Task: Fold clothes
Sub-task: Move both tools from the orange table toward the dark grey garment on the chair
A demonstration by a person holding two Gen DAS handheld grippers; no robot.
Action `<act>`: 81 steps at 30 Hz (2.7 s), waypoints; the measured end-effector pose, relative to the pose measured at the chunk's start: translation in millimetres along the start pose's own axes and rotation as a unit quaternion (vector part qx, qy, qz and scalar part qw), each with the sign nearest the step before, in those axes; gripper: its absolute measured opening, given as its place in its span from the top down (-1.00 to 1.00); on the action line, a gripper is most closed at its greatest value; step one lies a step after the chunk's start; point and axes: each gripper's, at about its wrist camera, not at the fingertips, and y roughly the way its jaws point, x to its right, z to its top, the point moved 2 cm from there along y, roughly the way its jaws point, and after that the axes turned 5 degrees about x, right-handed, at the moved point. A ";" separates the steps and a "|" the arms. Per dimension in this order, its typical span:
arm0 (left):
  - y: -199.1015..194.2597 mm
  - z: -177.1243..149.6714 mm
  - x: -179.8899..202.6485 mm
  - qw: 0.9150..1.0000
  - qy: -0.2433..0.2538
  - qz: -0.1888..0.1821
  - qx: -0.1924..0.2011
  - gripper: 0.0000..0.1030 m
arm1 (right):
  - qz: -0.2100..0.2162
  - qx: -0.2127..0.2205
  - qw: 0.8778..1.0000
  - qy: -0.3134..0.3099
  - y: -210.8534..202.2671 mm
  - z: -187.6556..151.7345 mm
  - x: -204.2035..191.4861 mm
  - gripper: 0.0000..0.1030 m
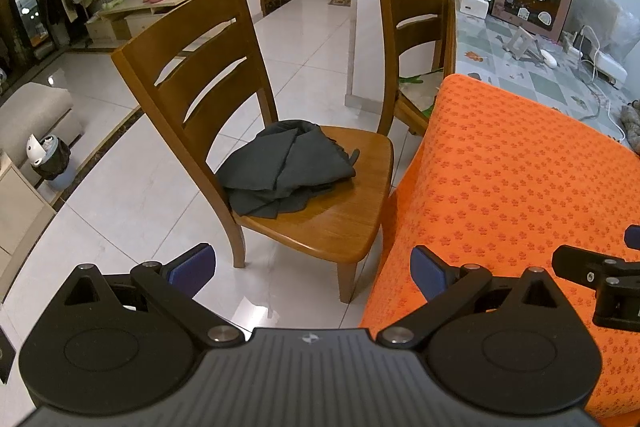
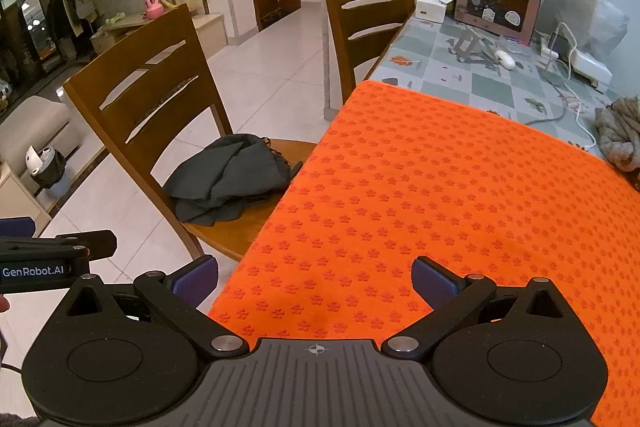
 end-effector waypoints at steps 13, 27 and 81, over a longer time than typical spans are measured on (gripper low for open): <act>4.2 -4.0 -1.0 1.000 0.002 0.001 0.004 -1.00 | -0.011 0.003 1.000 0.009 4.9 -0.6 -9.2 -0.99; 4.0 -4.1 -3.2 1.000 0.002 0.003 0.000 -1.00 | -0.015 0.005 1.000 0.019 7.0 -1.4 -9.3 -0.99; -1.1 4.7 -10.5 0.998 -0.041 0.056 0.009 -1.00 | 0.075 -0.005 0.996 -0.057 30.8 40.5 -16.5 -0.99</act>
